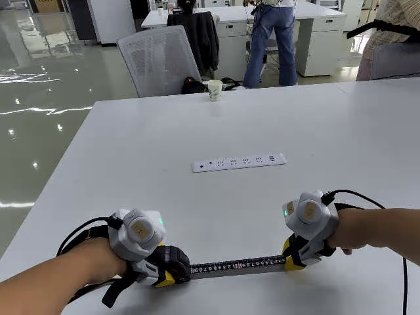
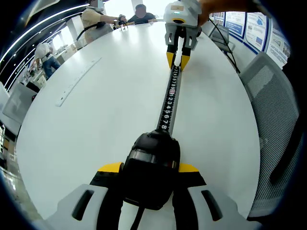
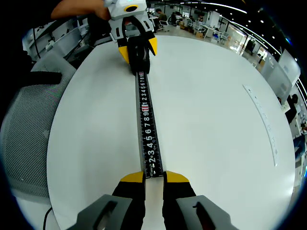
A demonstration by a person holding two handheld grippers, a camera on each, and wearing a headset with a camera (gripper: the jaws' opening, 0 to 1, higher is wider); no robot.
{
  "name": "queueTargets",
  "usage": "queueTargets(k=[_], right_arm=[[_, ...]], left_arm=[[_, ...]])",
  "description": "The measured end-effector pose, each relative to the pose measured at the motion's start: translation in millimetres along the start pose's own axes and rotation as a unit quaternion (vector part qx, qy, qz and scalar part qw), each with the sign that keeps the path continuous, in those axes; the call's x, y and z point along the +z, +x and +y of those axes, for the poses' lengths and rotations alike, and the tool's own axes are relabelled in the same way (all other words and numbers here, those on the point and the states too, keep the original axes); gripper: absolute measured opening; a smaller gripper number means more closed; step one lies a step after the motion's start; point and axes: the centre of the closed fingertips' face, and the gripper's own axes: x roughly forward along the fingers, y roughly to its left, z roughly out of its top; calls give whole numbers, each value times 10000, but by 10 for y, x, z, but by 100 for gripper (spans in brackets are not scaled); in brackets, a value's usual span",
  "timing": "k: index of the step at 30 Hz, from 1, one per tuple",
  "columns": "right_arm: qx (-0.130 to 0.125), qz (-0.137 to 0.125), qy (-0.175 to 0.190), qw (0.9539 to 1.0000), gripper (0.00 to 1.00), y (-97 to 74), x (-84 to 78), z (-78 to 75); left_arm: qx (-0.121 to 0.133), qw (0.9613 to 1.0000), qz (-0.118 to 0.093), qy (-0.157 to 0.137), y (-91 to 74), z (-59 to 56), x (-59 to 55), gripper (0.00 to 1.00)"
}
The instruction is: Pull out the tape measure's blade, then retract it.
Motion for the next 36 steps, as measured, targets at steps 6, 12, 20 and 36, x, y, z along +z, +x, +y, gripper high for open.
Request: queueTargets(k=[6, 12, 20, 36], right_arm=[[-20, 13, 26, 10000, 10, -22, -40, -2], [-35, 31, 57, 10000, 10, -44, -87, -17], [-58, 65, 95, 9999, 10, -80, -160, -28], [-96, 108, 139, 9998, 10, -127, -253, -36]], left_arm=[[9, 10000, -6, -16, 3, 8, 0, 34], [11, 10000, -11, -34, 6, 21, -4, 34], [10, 10000, -13, -42, 6, 23, -3, 34], [16, 10000, -16, -45, 13, 18, -6, 34]])
